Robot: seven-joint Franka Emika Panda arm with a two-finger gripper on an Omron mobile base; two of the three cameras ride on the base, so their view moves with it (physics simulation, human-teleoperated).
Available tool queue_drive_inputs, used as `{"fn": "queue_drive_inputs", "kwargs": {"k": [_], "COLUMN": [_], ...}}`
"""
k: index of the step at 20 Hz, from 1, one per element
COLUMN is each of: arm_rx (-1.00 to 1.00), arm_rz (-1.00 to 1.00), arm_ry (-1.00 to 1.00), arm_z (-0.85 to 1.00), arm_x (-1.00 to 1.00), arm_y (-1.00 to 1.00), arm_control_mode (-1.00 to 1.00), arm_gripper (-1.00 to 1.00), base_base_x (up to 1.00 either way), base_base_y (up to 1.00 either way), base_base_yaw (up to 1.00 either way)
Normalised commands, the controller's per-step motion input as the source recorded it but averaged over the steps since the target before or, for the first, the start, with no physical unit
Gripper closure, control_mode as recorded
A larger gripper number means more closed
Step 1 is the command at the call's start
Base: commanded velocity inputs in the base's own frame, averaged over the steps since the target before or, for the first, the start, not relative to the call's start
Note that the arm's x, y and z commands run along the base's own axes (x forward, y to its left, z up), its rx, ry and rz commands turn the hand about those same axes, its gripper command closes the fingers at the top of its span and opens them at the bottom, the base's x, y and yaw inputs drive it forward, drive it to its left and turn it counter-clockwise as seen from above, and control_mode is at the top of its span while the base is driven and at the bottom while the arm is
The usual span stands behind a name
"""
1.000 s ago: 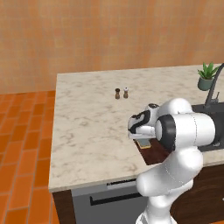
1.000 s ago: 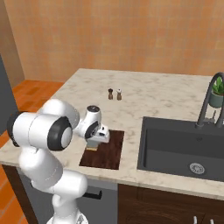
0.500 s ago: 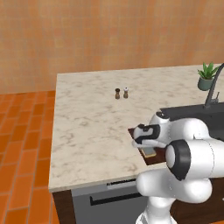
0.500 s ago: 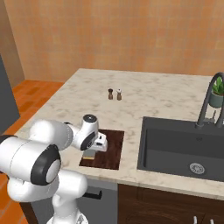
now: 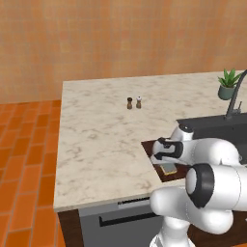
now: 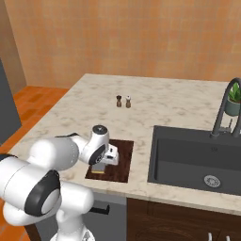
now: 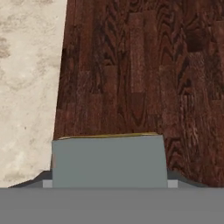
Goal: Pick up the sponge from the counter and clean the cutting board by briefly scrubbing or pressing down on the cutting board. Once finished, release the sponge.
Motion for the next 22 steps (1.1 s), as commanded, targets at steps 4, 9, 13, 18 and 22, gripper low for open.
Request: {"fn": "queue_drive_inputs", "kwargs": {"k": [4,9,13,18,22], "arm_rx": [0.0,0.0,0.0,-0.06,-0.11], "arm_rz": [0.0,0.0,0.05,0.0,0.0], "arm_ry": [0.0,0.0,-0.06,-0.06,0.0], "arm_z": [-0.03,-0.18,-0.01,0.04,0.0], "arm_x": [0.0,0.07,0.16,0.23,0.61], "arm_y": [-0.29,-0.15,0.0,0.03,0.23], "arm_control_mode": [-1.0,-1.0,-1.0,-1.0,-1.0], "arm_gripper": [1.0,1.0,1.0,1.0,1.0], "base_base_x": [0.0,0.0,0.0,0.0,0.0], "base_base_y": [0.0,0.0,0.0,0.0,0.0], "base_base_yaw": [0.0,0.0,0.0,0.0,0.0]}}
